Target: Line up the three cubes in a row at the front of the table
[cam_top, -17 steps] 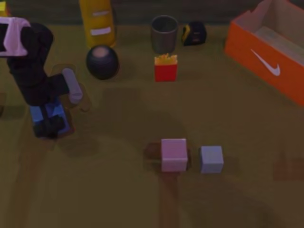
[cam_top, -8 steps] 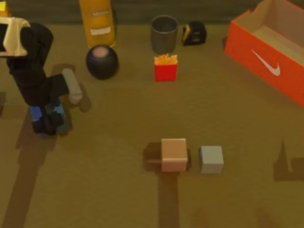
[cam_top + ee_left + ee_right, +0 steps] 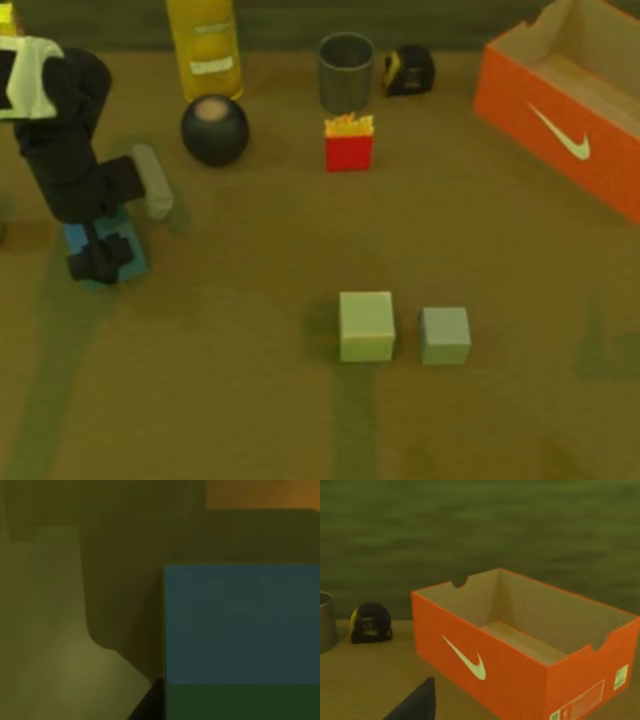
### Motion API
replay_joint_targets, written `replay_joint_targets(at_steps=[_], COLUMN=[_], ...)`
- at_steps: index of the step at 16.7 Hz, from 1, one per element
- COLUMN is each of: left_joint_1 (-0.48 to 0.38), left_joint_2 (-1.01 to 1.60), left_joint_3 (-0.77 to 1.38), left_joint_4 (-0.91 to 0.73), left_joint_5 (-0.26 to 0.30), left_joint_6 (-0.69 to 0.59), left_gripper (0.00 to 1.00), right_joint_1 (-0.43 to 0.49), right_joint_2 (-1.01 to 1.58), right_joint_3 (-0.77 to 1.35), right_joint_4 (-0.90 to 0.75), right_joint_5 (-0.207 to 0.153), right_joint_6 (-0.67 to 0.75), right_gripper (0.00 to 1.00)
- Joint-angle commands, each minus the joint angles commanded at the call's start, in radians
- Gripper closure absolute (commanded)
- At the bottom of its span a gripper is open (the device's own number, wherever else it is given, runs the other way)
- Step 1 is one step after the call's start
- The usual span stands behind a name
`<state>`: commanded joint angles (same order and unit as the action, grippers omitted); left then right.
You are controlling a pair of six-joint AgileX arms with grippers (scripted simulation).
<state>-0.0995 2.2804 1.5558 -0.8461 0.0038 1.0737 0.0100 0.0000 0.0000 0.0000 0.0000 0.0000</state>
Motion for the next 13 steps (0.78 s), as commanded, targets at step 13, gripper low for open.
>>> replay_joint_targets(at_steps=[13], left_joint_1=[0.007], left_joint_2=[-0.061], left_joint_3=[0.074], left_joint_4=[-0.132], left_joint_5=[0.005], left_joint_6=[-0.002], left_gripper=[1.0], right_joint_1=[0.0], right_joint_2=[0.0], right_joint_3=[0.0], right_joint_4=[0.0], right_joint_5=[0.0], right_joint_6=[0.0], right_gripper=[0.0])
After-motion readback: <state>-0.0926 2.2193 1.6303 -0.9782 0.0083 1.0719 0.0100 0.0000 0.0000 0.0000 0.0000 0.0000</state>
